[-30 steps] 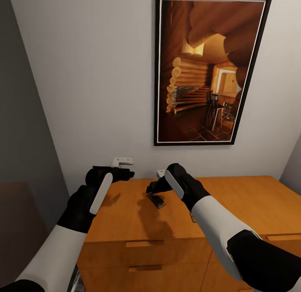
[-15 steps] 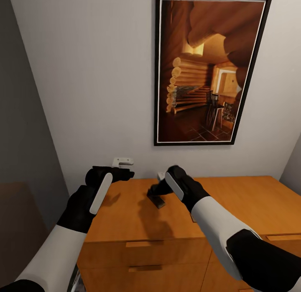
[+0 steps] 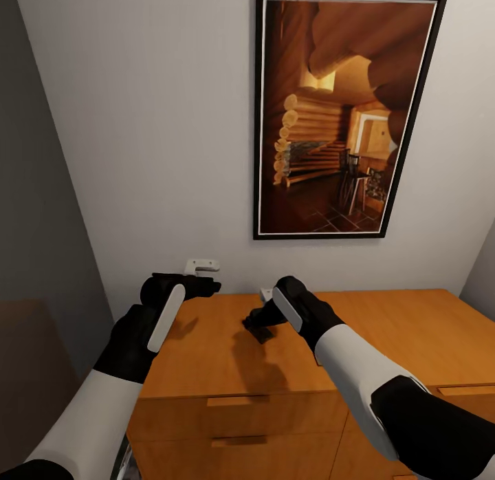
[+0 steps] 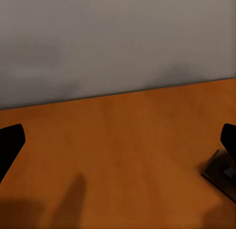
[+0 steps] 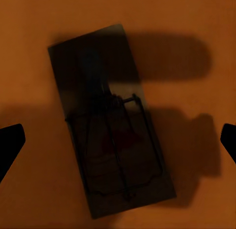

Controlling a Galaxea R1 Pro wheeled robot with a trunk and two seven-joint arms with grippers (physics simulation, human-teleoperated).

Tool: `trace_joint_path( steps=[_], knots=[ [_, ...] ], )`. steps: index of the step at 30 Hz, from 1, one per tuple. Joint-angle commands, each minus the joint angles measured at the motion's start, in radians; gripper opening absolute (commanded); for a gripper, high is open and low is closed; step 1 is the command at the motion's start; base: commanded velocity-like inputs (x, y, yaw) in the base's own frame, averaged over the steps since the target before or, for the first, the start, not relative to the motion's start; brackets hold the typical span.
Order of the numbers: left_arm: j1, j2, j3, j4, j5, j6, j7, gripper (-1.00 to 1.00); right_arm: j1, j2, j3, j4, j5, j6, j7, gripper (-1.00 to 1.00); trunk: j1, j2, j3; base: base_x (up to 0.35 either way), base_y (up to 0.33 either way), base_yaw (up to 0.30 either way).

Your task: Take the four mousetraps from the cabinet in the bathroom and place them on the bathroom floor. Make sure all four end up on the same floor surface, and ensure that at least two of them are either under or directly next to the same bathroom sink.

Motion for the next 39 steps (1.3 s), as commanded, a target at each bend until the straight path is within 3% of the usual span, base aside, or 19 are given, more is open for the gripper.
trace_joint_path(
  steps=[1,22,39],
  knots=[
    [-0.001,0.0,-0.001,-0.001,0.011,0.003,0.01,1.0,-0.001,0.0,0.002,0.0,-0.007,0.003,-0.008,1.0,0.0,-0.001,-0.001,0.0,0.0,0.0],
    [-0.001,0.0,0.0,-0.001,0.011,0.003,0.01,1.0,-0.001,0.0,0.0,0.01,-0.009,0.003,-0.008,1.0,0.0,-0.001,-0.001,0.0,0.0,0.0],
    [-0.001,0.0,0.001,-0.001,0.011,0.003,0.01,1.0,-0.001,0.0,0.002,0.124,-0.006,0.003,-0.005,1.0,0.0,-0.001,-0.001,0.0,0.0,0.0]
  ],
)
